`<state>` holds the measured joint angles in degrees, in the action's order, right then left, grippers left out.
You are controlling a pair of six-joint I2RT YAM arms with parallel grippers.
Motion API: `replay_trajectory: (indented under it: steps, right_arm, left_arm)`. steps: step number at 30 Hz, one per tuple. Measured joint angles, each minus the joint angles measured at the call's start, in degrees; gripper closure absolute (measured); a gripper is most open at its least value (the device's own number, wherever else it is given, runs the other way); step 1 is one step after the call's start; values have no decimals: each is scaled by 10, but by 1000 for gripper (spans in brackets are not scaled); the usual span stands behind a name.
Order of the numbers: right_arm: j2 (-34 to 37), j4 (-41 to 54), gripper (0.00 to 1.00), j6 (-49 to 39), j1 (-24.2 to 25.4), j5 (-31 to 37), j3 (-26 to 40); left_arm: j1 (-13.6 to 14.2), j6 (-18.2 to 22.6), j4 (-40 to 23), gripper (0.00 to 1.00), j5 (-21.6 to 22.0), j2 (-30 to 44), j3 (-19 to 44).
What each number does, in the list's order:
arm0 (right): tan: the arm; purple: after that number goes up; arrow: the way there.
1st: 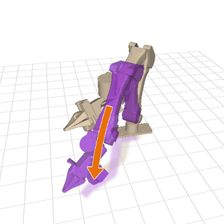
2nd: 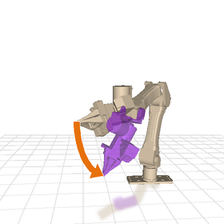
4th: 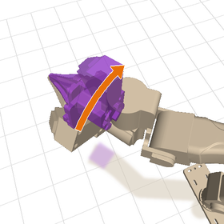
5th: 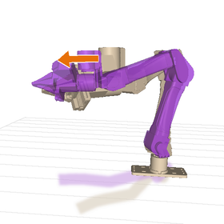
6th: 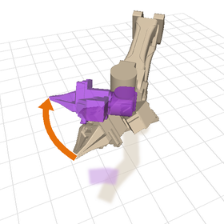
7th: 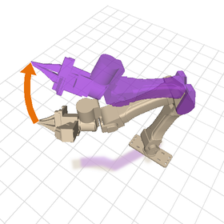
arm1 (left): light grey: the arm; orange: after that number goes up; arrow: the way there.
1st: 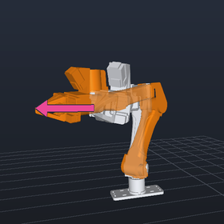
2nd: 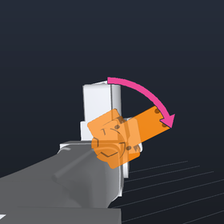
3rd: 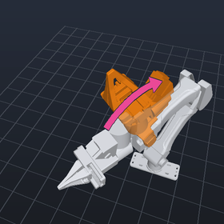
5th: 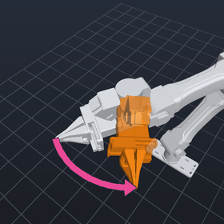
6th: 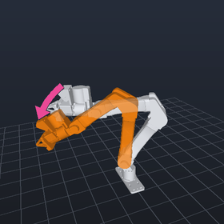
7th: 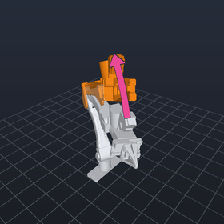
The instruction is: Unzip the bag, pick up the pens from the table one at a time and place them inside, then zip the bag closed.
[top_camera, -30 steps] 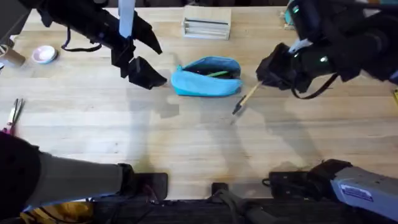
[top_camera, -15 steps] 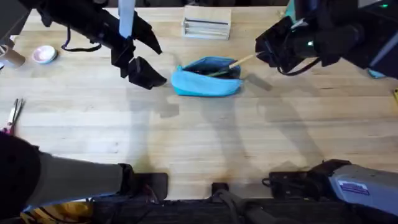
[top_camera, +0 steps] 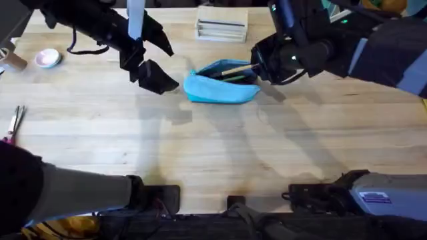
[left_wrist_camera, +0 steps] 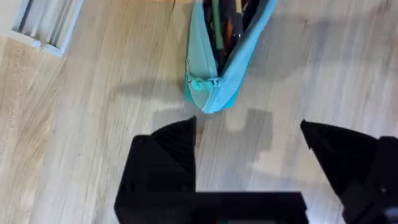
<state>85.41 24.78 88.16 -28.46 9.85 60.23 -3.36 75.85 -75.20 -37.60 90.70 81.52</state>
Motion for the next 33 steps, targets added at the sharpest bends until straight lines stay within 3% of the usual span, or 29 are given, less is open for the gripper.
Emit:
replay_trajectory:
  steps: [33]
  right_arm:
    - [102,-80,970,81,-38,-43,0]
  left_arm:
    - [0,0,0,7,4,0,0]
